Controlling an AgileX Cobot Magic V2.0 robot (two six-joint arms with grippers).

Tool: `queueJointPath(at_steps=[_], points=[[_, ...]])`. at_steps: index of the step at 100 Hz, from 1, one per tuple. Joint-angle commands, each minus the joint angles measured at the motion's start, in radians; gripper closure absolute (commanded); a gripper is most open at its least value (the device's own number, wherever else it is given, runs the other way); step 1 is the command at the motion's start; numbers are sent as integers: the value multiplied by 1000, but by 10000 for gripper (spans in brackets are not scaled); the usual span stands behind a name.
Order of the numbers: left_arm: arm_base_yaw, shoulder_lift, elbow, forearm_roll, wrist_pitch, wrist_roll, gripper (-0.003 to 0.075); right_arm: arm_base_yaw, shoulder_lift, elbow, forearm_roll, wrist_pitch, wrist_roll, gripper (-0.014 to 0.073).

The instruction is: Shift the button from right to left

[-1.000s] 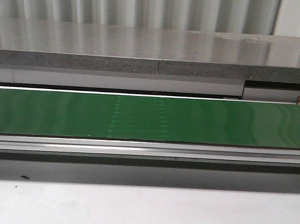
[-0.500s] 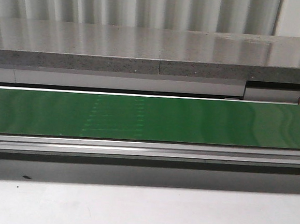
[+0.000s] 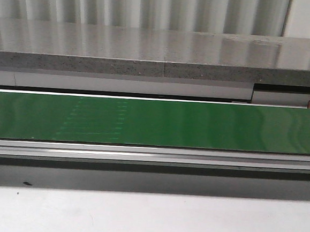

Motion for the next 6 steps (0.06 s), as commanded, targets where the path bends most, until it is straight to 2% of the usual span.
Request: queueJointPath(at_steps=[1,6], points=[[-4,-31,39,-11,-78,-7,741,-5,-20,-20,-6,-76,1,661],[-4,-31,39,-11,-78,-7,741,-5,-20,-20,-6,-76,1,661]])
